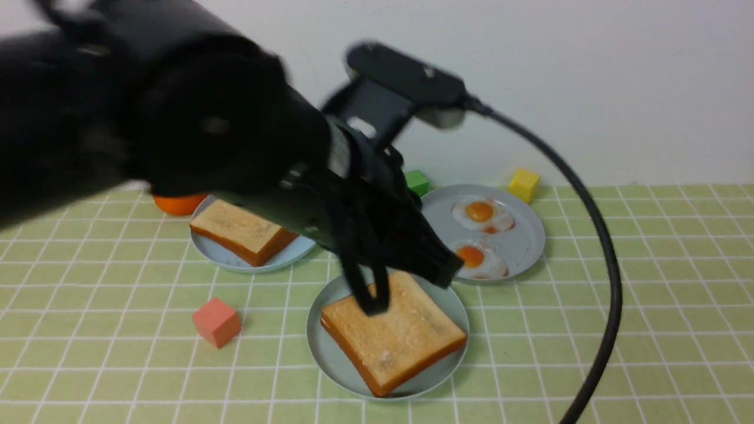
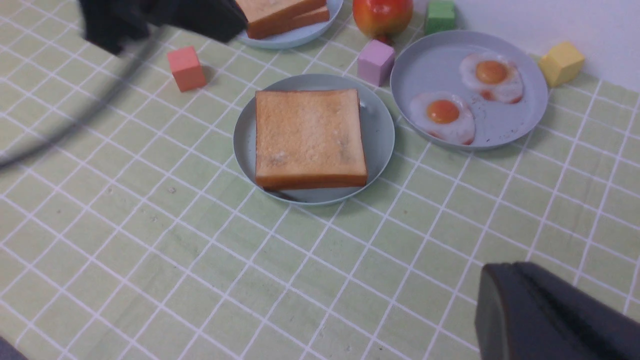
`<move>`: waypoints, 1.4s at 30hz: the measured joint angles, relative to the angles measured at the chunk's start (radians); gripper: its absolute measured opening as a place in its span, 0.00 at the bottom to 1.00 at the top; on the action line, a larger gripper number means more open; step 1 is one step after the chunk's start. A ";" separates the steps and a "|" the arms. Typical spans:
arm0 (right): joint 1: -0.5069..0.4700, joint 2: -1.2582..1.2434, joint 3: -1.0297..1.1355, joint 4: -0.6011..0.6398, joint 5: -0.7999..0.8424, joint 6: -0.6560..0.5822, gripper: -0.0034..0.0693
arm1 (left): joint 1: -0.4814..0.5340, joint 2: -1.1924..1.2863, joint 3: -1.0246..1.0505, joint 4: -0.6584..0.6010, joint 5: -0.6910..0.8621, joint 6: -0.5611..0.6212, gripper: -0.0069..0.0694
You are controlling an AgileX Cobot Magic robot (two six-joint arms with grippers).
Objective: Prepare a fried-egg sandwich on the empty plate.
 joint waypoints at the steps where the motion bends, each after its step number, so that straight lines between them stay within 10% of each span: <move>1: 0.000 0.000 0.000 -0.002 0.001 0.004 0.07 | 0.000 -0.014 0.007 0.000 -0.016 0.000 0.07; 19: 0.001 -0.304 0.207 -0.114 0.188 0.408 0.07 | 0.000 -0.919 1.094 -0.103 -0.879 0.000 0.07; 35: 0.001 -0.369 0.696 -0.227 -0.881 0.518 0.09 | 0.000 -0.961 1.185 -0.106 -0.806 -0.001 0.07; 42: 0.001 -0.369 0.801 -0.238 -1.055 0.519 0.09 | 0.000 -0.961 1.185 -0.106 -0.796 -0.001 0.07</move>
